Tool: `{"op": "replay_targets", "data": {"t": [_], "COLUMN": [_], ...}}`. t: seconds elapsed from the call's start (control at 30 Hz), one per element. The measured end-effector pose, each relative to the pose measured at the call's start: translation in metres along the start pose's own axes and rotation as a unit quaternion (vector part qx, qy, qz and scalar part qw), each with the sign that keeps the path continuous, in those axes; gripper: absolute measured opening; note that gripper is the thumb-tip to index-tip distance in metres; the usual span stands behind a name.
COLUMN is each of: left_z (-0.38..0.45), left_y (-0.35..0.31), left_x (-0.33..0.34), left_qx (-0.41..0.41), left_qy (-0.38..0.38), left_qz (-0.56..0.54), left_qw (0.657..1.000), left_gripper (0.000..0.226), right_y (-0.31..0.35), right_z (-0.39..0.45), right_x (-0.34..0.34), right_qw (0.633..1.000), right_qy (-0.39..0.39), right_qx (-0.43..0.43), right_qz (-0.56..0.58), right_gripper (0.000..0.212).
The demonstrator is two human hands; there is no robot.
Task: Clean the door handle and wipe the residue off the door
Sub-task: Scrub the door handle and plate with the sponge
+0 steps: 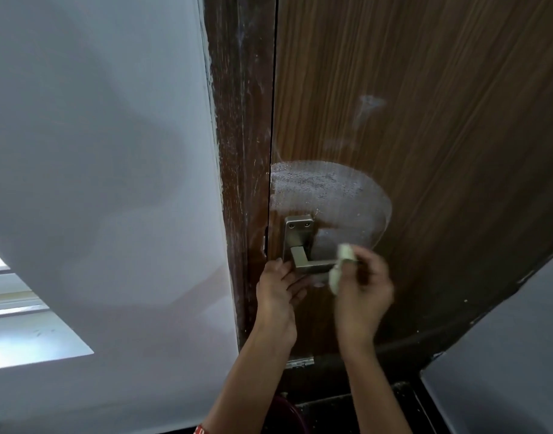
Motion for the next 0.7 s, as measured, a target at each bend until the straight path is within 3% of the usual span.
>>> {"op": "replay_targets", "data": {"t": [0.1, 0.17, 0.33, 0.5, 0.7], "left_z": [-0.001, 0.0, 0.003, 0.008, 0.007], "left_y": [0.004, 0.003, -0.002, 0.003, 0.01], "left_x": [0.001, 0.0, -0.001, -0.004, -0.004], "left_qx": [-0.033, -0.05, -0.06, -0.063, -0.044], "left_qy": [0.004, 0.005, 0.02, 0.013, 0.003], "left_qz": [-0.022, -0.033, -0.031, -0.048, -0.078], "left_qw": [0.999, 0.998, 0.997, 0.997, 0.996], "left_gripper": [0.034, 0.036, 0.038, 0.035, 0.037], "right_y": [0.01, 0.011, 0.007, 0.019, 0.003], "right_z": [-0.029, -0.033, -0.003, -0.028, -0.002], "right_x": [0.026, 0.026, -0.002, 0.022, -0.006], "right_qw": [0.943, 0.911, 0.934, 0.879, 0.895], "right_qy": [0.106, 0.113, 0.019, 0.137, 0.112], "right_qx": [-0.241, -0.316, -0.247, -0.365, -0.336], "right_qz": [-0.204, -0.241, -0.257, -0.276, -0.271], "right_gripper": [0.027, 0.026, 0.022, 0.017, 0.024]}}
Point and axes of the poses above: each hand's wrist, its own z-axis towards the middle knuckle, its own x-axis out of the palm, y = z × x, the point moved 4 cm from there along z, towards the middle knuckle, and after that the axes turned 12 degrees about -z, right-handed, at the moved point
